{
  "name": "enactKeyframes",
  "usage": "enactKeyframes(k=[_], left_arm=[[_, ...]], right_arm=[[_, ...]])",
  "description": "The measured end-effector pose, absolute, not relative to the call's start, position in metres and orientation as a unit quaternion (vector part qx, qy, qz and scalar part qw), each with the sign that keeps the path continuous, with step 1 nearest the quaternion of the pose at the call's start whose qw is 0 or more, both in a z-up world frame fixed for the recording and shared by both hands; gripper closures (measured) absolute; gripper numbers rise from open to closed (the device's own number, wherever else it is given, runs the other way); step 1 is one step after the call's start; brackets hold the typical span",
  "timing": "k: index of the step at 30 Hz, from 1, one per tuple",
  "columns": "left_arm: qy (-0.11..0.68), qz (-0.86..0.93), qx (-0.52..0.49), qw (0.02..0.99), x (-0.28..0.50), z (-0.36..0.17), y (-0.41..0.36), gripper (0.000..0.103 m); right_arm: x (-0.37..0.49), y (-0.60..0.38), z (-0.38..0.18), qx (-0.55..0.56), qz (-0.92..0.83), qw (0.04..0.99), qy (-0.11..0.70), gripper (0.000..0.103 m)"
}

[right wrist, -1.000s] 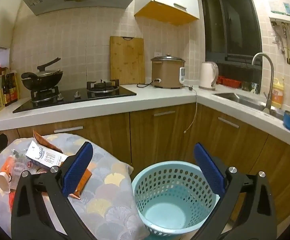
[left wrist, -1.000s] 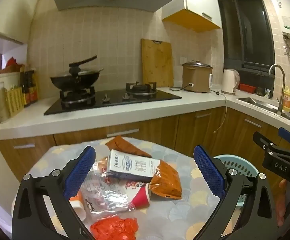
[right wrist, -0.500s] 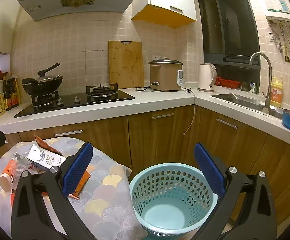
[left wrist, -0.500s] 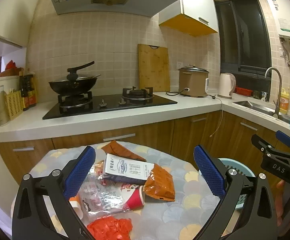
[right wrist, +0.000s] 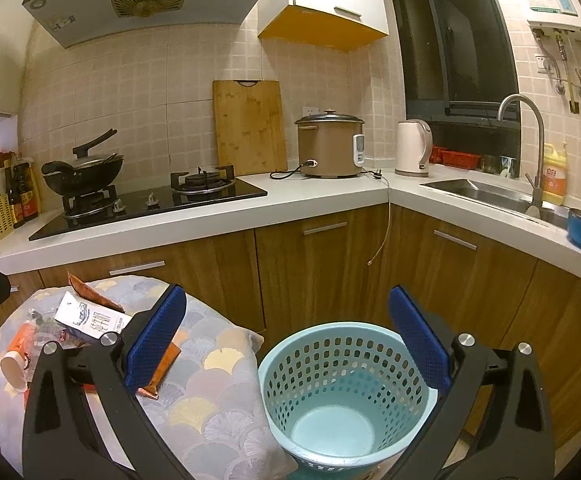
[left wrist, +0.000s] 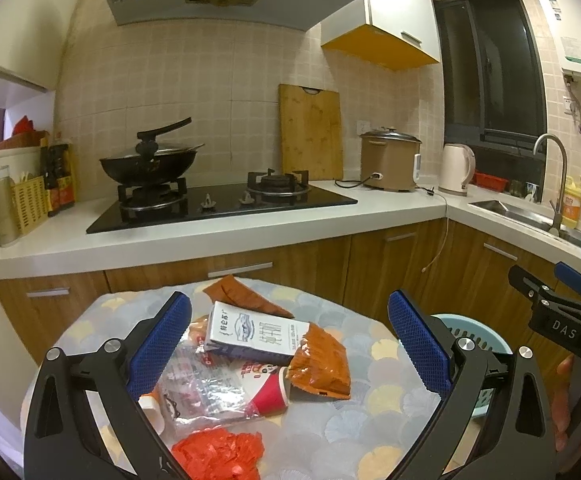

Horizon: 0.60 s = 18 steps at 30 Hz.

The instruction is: Collect trash

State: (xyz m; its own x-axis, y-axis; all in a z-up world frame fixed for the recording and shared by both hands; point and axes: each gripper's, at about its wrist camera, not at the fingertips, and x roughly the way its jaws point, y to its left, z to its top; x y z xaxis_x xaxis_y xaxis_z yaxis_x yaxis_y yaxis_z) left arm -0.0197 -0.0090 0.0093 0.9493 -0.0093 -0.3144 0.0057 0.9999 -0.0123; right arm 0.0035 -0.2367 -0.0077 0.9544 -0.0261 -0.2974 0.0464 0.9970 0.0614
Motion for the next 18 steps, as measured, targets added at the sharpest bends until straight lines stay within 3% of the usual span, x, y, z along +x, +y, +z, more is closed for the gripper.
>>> enactKeyframes(k=[18], left_arm=[[0.163,-0.007,-0.025,0.986,-0.026,0.006,0.006,0.007]], right_arm=[[0.008,-0.235,-0.014,0.043,-0.014,0.984,0.17,0.007]])
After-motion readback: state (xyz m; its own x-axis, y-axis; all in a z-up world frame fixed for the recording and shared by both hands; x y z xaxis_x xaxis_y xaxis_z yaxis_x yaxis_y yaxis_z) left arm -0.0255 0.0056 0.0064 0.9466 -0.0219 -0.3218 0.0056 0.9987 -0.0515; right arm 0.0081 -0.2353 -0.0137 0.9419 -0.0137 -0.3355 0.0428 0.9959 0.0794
